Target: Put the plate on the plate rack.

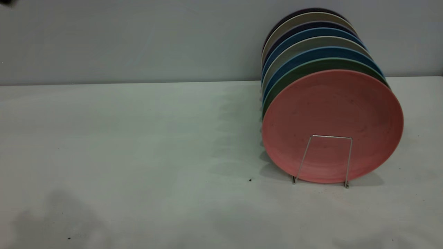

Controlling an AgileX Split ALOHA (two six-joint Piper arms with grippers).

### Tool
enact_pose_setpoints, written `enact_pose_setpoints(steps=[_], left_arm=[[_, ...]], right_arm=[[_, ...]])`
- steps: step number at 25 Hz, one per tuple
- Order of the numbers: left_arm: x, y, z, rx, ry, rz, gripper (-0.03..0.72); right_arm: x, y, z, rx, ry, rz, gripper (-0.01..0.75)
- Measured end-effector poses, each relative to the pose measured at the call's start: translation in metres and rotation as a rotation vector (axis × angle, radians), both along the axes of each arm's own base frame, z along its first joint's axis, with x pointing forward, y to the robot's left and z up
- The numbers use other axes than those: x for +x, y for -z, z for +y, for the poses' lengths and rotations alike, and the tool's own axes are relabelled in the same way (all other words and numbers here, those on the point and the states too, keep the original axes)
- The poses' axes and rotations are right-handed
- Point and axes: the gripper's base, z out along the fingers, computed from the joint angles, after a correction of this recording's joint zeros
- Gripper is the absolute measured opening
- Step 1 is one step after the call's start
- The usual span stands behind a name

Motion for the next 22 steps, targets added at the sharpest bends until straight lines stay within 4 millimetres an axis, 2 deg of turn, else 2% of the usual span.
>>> enact_pose_setpoints(steps=[5, 10, 14, 18, 22], left_arm=[[-0.049, -0.032, 0.007, -0.023, 0.013, -0.073, 0.392], [-0.097, -0.054, 0.014, -0.040, 0.026, -0.155, 0.392], [-0.129, -0.062, 0.019, -0.049, 0.029, -0.195, 0.392], [-0.153, -0.065, 0.022, -0.054, 0.030, -0.204, 0.392], [-0.170, -0.059, 0.025, -0.059, 0.029, -0.234, 0.392]], right_arm=[[-0.042, -0.025, -0.015, 0.063, -0.005, -0.074, 0.349], [-0.080, -0.035, -0.033, 0.050, 0.000, -0.114, 0.349], [-0.103, -0.033, -0.049, -0.007, 0.052, -0.095, 0.349], [-0.121, -0.028, -0.064, -0.056, 0.131, -0.067, 0.349], [-0.135, -0.008, -0.075, -0.070, 0.201, -0.052, 0.349]])
